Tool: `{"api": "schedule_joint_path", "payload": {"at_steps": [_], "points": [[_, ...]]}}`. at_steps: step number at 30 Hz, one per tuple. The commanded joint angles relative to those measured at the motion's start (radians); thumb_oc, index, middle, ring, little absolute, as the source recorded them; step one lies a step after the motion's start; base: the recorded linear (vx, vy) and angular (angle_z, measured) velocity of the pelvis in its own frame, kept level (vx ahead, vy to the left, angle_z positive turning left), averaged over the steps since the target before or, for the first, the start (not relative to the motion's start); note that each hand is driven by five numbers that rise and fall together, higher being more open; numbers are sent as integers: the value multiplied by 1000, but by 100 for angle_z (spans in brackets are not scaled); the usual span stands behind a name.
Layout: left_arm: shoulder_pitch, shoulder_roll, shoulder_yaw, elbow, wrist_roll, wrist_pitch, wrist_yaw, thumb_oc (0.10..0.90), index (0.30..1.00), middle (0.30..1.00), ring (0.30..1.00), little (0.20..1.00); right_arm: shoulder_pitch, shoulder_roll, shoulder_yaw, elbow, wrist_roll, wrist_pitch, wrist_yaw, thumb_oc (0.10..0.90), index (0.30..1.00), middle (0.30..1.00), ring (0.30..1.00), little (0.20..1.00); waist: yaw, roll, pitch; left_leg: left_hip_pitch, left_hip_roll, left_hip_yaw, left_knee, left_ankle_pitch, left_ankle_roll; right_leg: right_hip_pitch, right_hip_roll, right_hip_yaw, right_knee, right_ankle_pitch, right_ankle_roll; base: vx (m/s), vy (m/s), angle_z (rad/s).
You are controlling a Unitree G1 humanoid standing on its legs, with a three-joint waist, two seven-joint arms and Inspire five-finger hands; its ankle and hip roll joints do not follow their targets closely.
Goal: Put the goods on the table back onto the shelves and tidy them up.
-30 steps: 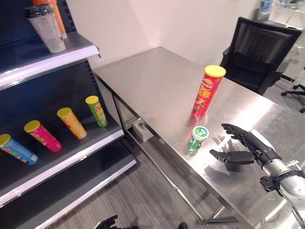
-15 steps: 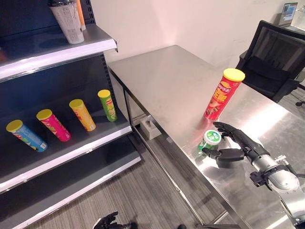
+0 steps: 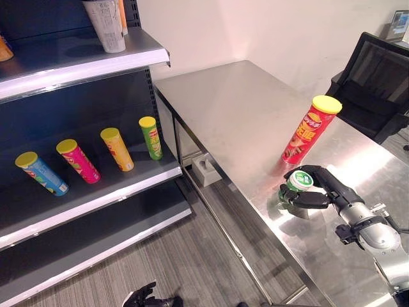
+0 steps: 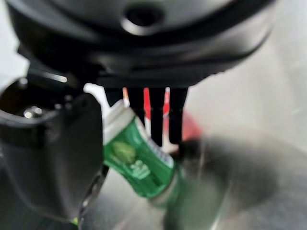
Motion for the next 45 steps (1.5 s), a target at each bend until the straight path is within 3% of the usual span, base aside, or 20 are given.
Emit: {"api": "schedule_joint_path", "payload": {"at_steps": [1,12,23,25,29,31,34,35,37,40,43,45], "points": [[-54,55,-2,21,-9,-38,13,800,900,900,900,900,-98,-4,-4,-37,-4,-57,-37,400,300,300,300,300,33,-24,-26,-2,34,32,13,-63,-47,56,-67,-1,11,-52,70,6,-6,4],[-51,68,10,-3,1,-45,16,800,900,900,900,900,-158,-6,-67,-207,69,-95,-49,400,300,300,300,300,38,-20,-39,8,43,30,13,-65,-55,66,-60,-2,11,-65,64,-6,-18,1],[-28,78,-34,-28,-34,-40,29,800,900,900,900,900,-540,9,130,-241,112,-128,-132,400,300,300,300,300,102,-12,-36,-22,84,-46,13,-16,-91,72,3,1,11,-111,22,-34,-106,12],[-23,88,-54,-65,-76,-42,30,800,900,900,900,900,-671,5,203,-219,124,-132,-160,400,300,300,300,300,139,-18,15,-84,90,-76,97,0,-100,70,11,-2,11,-118,4,-140,-123,32],[-23,83,-57,-86,-114,-43,29,800,900,900,900,900,-764,-28,242,-194,118,-135,-177,400,300,300,300,300,152,-14,40,-157,105,-101,161,1,-120,81,9,-55,11,-124,5,-93,17,76],[-37,95,-72,-62,-96,-41,32,800,900,900,900,900,-812,-66,255,-180,117,-130,-201,400,300,300,300,300,150,-19,33,-174,159,-58,122,42,-124,80,-12,-100,11,-114,23,-16,175,64],[-47,95,-88,-36,-63,-36,31,800,900,900,900,900,-802,-86,235,-189,117,-125,-206,400,300,300,300,300,132,-3,-5,-120,177,15,27,46,-117,81,-29,-135,11,-110,42,60,229,51],[-58,93,-101,-20,-30,-37,33,800,900,900,900,900,-806,-85,227,-198,115,-119,-208,400,300,300,300,300,126,3,-28,-115,152,18,22,35,-117,90,-66,-156,11,-96,55,138,359,35],[-63,94,-108,-18,-14,-39,33,800,900,900,900,900,-806,-77,220,-204,114,-120,-213,400,300,300,300,300,124,2,-36,-111,132,18,23,27,-110,94,-88,-165,11,-86,63,117,271,43],[-78,102,-117,-22,10,-38,37,800,900,900,900,900,-829,-47,219,-210,95,-121,-231,400,300,300,300,300,133,-8,-48,-102,69,24,22,-7,-80,94,-161,-170,22,-49,84,105,318,48],[-83,114,-108,-24,6,-40,49,800,900,900,900,900,-895,-15,262,-196,64,-110,-251,400,300,300,300,300,145,-9,-42,-70,1,50,13,-47,-28,48,-259,-158,156,-12,98,83,372,12],[-81,116,-105,-28,2,-38,50,800,900,900,900,900,-921,-8,279,-189,59,-106,-255,400,300,300,300,300,148,-6,-37,-62,-13,56,13,-53,-17,39,-278,-158,194,2,98,37,167,-14]]}}
